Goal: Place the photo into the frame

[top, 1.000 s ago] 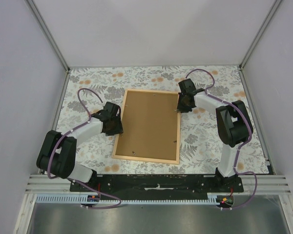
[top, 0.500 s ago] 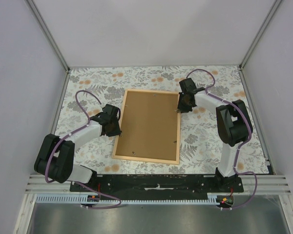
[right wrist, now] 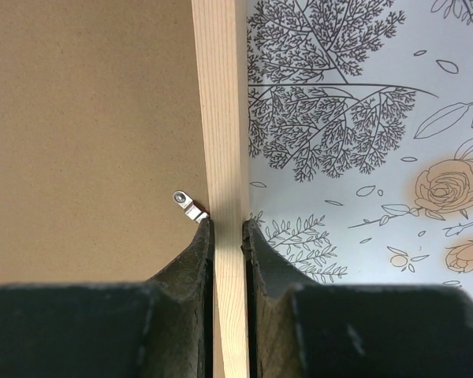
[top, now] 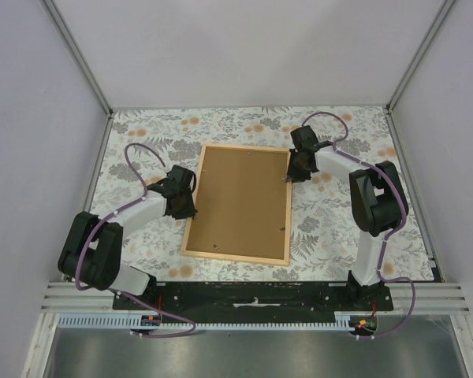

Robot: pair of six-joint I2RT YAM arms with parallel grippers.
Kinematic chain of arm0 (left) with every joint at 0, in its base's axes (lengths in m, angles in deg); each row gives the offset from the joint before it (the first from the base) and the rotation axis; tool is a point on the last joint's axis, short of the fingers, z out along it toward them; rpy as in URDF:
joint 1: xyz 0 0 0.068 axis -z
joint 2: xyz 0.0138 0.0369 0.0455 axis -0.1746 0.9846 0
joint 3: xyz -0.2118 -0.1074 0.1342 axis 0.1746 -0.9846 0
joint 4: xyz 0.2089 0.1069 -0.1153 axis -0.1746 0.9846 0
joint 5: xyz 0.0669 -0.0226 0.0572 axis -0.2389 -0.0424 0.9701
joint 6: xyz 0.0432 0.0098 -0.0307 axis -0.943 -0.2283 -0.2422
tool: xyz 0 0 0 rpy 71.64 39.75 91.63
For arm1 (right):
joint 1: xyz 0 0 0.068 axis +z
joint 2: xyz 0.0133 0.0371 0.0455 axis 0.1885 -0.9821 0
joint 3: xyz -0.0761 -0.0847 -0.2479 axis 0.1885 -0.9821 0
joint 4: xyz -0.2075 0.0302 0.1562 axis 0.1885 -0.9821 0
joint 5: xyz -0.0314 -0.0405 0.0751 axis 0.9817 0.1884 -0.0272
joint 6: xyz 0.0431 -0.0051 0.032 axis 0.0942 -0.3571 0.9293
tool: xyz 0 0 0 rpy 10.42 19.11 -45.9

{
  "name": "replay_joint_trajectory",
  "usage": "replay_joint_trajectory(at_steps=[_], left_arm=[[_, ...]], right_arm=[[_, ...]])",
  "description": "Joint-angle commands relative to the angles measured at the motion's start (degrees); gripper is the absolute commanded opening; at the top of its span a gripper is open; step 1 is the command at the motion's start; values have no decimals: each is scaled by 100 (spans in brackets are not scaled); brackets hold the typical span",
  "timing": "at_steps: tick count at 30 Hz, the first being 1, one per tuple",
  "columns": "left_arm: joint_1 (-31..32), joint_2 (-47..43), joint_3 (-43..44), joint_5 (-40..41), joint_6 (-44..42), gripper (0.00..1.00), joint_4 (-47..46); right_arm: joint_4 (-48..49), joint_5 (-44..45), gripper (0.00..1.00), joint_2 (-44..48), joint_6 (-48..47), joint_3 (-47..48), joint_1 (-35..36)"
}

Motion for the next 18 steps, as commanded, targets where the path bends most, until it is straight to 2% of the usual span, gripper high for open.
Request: replay_joint_trajectory(at_steps=[1,4,6,8,10,15,18], left_arm=[[-99,367,613,585,-306,2,122],[-231,787,1183,603,-596,2,-28],[-293,1174,1623,655,-833,2,-89],[-354,1526,1984,524,-1132,3,-281],[-442,1878,2336,366,-1404,10,-492],[-855,2914,3643,-223,-1485,20,-495],[-908,3363,4672,-136,-1371,39,-65]], right_arm=[[-86,70,5,56,146,-101,-136],[-60,-53,25,144,199,-241,-127],[-25,-79,34,232,234,-373,-127],[28,-297,39,346,322,-531,-119],[142,-562,42,504,488,-777,-127],[835,-1098,44,1337,1155,-2093,13],[1082,-1029,47,1874,1472,-2727,398]])
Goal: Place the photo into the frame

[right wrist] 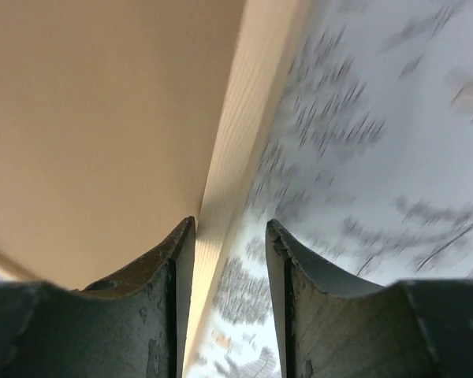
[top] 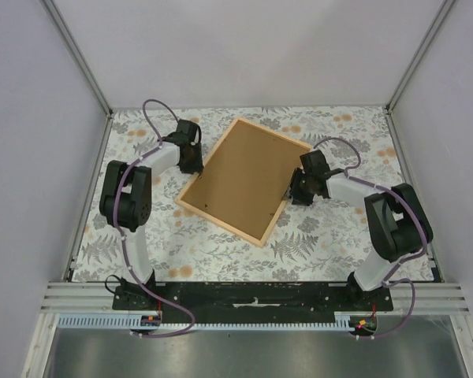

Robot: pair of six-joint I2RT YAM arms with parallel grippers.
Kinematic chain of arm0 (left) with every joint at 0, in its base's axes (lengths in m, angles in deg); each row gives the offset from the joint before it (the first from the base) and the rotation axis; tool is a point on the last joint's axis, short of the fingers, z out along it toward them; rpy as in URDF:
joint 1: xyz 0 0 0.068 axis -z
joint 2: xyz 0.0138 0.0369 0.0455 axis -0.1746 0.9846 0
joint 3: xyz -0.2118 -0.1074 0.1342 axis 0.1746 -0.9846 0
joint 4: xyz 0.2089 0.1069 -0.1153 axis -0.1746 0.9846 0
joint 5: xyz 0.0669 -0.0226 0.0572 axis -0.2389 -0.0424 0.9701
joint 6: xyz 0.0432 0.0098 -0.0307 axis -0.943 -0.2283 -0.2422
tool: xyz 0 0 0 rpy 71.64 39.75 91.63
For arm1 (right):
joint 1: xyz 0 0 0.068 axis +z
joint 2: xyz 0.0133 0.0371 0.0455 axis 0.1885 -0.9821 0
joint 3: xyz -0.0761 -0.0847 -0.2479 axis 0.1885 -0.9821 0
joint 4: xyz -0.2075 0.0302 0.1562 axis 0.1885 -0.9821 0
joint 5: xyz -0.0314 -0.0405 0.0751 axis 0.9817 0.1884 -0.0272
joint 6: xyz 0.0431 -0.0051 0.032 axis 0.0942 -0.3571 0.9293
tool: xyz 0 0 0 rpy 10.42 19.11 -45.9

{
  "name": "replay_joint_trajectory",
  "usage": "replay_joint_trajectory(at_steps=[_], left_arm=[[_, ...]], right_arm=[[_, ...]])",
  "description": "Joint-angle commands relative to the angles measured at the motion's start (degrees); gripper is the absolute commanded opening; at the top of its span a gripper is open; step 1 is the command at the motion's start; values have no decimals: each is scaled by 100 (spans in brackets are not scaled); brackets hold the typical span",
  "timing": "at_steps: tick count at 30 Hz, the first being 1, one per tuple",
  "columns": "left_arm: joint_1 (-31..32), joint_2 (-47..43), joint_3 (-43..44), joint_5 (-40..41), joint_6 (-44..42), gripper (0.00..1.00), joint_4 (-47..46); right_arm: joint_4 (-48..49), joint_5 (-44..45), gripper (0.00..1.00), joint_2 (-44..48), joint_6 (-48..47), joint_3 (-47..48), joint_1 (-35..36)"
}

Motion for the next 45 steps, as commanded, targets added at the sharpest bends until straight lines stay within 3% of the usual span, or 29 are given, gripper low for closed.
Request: replay_joint_trajectory(at_steps=[1,4,6,15,19,25,36,45], left_arm=[[-248,523,1622,266,187,46,-25],[-266,559,2432,590,644,60,757],[-266,306,2444,819,917,65,1250],[165,-2146,-1438,285,1383,68,418],[402,-2456,-2135,47,1752,73,-30],[780,-2316,-2224,266,2271,74,-312],[877,-1709,-2083,469,2395,72,-515],[868,-1551,-2092,846,2333,59,-427]], right_arm=[[101,-124,48,771,638,-836,581],[294,-1,53,1018,998,-1153,1030],[505,-9,54,1080,1166,-1285,1215],[-108,491,71,1695,508,-566,1268],[-460,1036,79,1818,69,111,1268],[-602,1081,83,1696,-205,586,1277],[-602,1037,84,1660,-293,710,1277],[-637,1046,84,1695,-302,780,1259]])
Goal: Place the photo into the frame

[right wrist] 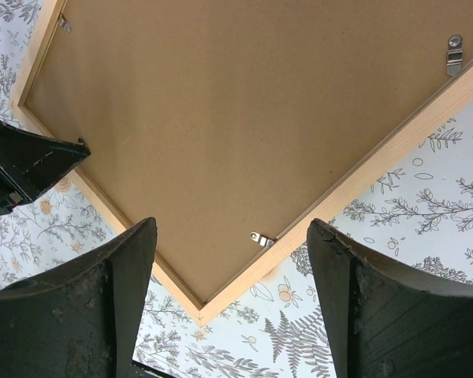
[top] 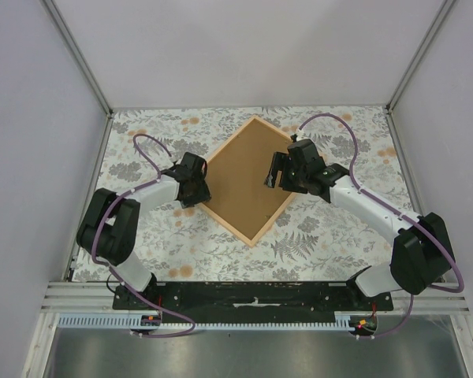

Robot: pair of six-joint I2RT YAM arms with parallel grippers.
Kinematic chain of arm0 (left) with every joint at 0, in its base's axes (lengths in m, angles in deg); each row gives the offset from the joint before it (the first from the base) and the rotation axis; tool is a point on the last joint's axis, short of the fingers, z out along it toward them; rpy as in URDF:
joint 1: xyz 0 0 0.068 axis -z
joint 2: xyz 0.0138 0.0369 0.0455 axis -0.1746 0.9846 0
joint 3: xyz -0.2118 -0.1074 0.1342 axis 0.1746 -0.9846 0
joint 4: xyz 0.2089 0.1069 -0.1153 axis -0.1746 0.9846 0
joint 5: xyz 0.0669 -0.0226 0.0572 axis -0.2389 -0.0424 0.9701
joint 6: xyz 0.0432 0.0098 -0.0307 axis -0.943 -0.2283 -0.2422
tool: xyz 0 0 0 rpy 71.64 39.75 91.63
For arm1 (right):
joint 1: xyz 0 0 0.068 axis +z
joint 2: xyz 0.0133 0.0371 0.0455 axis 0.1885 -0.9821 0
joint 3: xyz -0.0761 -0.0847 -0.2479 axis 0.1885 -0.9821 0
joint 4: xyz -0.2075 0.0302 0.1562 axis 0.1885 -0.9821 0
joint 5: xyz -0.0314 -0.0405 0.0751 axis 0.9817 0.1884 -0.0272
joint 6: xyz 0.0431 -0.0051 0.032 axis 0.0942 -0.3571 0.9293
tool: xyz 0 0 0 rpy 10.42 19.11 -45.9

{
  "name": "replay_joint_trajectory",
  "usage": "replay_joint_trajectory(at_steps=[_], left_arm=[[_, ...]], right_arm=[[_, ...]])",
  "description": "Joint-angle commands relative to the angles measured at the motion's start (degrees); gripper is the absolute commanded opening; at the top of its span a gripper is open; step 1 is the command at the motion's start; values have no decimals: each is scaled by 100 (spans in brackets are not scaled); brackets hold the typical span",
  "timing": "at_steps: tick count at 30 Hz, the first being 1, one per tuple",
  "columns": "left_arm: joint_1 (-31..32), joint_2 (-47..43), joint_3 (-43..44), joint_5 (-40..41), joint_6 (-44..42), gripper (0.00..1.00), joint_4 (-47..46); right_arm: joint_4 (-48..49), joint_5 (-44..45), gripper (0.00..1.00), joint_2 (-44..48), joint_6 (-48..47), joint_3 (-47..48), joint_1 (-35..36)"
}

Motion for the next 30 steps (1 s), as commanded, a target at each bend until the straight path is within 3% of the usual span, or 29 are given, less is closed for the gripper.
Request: replay_joint_trajectory(at_steps=[1,15,19,22,26,30], left_arm=[[24,80,142,453,75,57,-55],[-81,273,81,559,-171,20,-90],[-248,256,10,322,-434,12,-169],[-327,186,-16,103,-724,17,-239],[-397,133,10,-21,-822,45,-248],[-441,185,45,-91,-524,47,-257]], right_arm=[[-3,130,84,56,-94,269,-28],[-38,235,83,118,-190,269,-98],[5,341,85,30,-594,365,-309],[225,306,85,-128,-1015,435,-555],[296,253,86,-461,-1280,707,-758],[287,200,86,-629,-1333,813,-775]])
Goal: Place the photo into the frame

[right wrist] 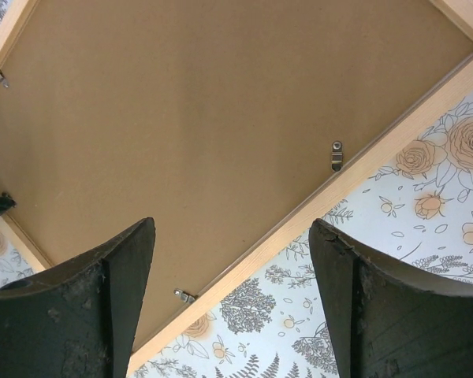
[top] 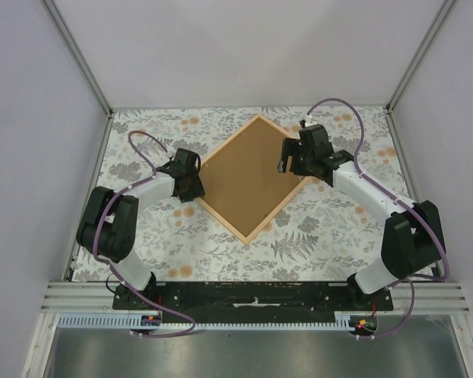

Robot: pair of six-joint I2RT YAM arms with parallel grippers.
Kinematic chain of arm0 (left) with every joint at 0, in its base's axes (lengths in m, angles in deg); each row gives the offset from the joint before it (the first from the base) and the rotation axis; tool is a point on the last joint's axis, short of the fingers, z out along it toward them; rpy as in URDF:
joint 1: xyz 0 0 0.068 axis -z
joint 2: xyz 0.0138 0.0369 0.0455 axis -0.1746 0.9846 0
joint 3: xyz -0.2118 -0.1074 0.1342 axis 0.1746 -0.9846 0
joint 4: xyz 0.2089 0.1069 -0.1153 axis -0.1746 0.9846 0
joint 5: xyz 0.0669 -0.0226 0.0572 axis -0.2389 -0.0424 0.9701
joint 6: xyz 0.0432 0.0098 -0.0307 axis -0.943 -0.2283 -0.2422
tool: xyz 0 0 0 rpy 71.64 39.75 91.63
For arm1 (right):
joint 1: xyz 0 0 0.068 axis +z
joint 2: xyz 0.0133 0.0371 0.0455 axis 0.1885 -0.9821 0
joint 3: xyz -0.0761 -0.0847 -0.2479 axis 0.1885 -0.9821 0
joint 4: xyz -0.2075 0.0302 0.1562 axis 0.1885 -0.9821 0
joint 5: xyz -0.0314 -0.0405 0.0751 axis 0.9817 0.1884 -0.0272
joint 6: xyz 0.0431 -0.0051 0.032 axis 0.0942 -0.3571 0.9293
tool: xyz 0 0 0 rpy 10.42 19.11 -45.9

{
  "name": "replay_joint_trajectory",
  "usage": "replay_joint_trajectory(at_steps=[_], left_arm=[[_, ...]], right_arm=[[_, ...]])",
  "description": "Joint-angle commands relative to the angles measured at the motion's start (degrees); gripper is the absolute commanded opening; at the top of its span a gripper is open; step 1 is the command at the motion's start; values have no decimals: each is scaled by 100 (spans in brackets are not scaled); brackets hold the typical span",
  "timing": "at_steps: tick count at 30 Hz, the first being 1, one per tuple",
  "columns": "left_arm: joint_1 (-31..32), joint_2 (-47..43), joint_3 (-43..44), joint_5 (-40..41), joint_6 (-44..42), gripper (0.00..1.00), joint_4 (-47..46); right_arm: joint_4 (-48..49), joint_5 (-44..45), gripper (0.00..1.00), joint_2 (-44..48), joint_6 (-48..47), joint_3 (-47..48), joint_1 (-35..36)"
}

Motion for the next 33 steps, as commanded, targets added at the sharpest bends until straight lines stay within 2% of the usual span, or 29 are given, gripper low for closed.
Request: replay_joint_trajectory(at_steps=[1,7,9,13,24,29,33], left_arm=[[-63,115,-51,44,-42,47,-54],[-90,90,-261,-104,740,47,-395],[-90,72,-306,-289,898,52,-537],[-107,-7,-324,-369,1145,55,-713],[-107,80,-130,184,1611,48,-327],[-90,212,-34,255,1480,33,-116],[-81,230,45,447,1050,8,130]], right_arm=[[167,-5,86,-153,-310,293,5],[158,-102,85,-206,-293,241,5],[167,-119,86,-180,-310,214,5],[158,-119,85,-162,-319,206,5],[105,-198,85,-127,-354,214,-39],[105,-243,85,-118,-345,197,-92],[105,-278,85,-109,-372,223,-153]])
